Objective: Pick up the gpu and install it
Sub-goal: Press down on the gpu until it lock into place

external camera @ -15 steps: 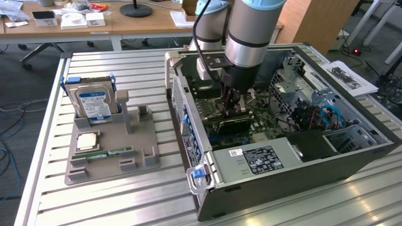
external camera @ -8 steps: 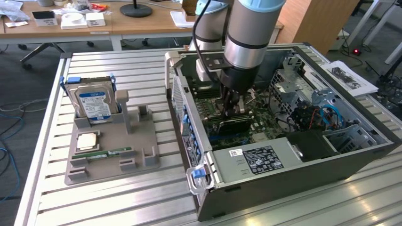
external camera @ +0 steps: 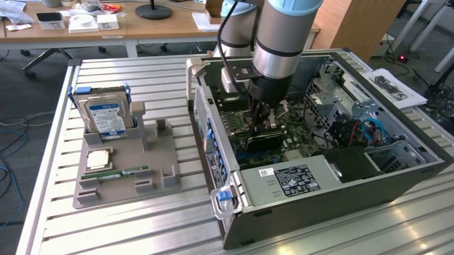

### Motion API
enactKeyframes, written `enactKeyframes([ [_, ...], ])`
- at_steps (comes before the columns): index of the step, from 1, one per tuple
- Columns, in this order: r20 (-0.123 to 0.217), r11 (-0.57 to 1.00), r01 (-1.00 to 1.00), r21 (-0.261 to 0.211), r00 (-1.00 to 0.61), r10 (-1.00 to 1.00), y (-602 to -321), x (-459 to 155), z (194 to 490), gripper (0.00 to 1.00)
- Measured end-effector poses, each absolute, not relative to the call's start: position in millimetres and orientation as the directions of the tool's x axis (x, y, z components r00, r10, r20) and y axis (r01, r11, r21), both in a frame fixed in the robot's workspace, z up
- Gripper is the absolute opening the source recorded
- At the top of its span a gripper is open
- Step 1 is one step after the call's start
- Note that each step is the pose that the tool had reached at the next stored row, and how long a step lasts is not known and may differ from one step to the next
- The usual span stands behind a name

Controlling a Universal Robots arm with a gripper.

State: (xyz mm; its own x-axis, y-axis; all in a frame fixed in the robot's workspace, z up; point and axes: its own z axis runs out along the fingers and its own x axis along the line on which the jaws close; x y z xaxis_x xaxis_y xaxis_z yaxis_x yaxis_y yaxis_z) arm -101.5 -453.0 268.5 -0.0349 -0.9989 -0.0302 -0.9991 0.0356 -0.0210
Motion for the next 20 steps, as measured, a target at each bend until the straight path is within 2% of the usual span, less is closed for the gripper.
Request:
enactKeyframes([
  [20, -0.030, 0.035, -0.999, -0.021, -0.035, -0.999, -453.0, -103.0, 265.3, 0.11],
])
